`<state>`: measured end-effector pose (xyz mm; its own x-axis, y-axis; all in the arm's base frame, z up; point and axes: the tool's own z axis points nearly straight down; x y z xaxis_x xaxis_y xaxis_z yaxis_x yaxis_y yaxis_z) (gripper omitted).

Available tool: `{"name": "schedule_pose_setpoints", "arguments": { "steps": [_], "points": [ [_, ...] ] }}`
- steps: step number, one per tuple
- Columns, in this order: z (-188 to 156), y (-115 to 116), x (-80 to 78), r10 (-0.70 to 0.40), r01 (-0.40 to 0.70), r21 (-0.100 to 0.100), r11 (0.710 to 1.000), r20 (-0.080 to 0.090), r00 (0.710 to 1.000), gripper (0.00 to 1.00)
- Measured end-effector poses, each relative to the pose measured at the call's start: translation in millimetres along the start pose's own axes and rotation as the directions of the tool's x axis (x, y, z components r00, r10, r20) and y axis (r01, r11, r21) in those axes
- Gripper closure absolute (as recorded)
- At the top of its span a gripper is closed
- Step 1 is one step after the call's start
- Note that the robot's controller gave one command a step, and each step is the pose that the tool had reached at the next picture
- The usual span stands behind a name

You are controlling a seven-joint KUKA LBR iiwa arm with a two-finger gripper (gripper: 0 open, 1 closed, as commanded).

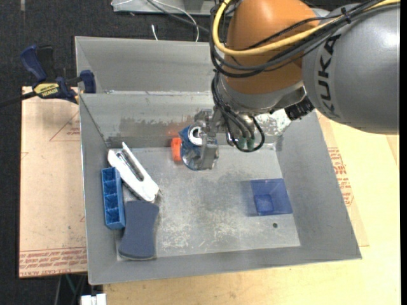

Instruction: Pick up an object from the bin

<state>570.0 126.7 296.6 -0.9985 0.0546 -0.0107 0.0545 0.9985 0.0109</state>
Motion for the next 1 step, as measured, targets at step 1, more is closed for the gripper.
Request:
{"name": "schedule_pose_setpoints", "arguments": {
  "steps": [1],
  "points": [
    [23.9,0.9,-2.4,0.003,-0.003,-0.003,1.0,0.012,1.0,1.0]
  ]
}}
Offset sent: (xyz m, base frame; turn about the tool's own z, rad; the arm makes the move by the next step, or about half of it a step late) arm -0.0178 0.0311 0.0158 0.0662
